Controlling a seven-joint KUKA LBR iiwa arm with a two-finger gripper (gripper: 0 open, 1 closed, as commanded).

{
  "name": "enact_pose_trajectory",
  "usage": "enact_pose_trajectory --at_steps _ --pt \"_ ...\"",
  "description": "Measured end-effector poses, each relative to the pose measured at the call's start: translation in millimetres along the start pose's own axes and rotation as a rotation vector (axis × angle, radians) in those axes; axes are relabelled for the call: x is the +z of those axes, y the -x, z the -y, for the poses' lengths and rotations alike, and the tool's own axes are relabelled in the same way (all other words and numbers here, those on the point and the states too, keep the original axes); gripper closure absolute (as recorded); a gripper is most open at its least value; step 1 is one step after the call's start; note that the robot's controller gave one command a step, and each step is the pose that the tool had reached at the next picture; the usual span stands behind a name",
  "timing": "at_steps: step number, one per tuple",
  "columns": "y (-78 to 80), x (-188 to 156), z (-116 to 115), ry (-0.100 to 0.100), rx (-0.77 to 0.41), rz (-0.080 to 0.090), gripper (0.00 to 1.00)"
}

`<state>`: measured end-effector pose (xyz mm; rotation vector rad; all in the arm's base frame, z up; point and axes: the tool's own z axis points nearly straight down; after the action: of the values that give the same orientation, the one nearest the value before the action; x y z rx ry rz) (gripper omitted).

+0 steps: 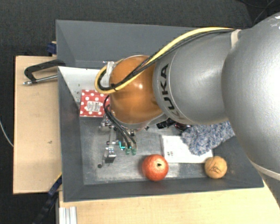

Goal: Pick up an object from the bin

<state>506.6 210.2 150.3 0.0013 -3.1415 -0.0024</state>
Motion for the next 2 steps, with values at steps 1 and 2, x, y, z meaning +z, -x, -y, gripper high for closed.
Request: enact_pose_trajectory --at_steps 1,2 --pt "0.3 -0.1 0.4 0.000 0.001 0.000 0.00" --pt "2.4 6.0 28.3 0.004 0.004 0.001 0.00"
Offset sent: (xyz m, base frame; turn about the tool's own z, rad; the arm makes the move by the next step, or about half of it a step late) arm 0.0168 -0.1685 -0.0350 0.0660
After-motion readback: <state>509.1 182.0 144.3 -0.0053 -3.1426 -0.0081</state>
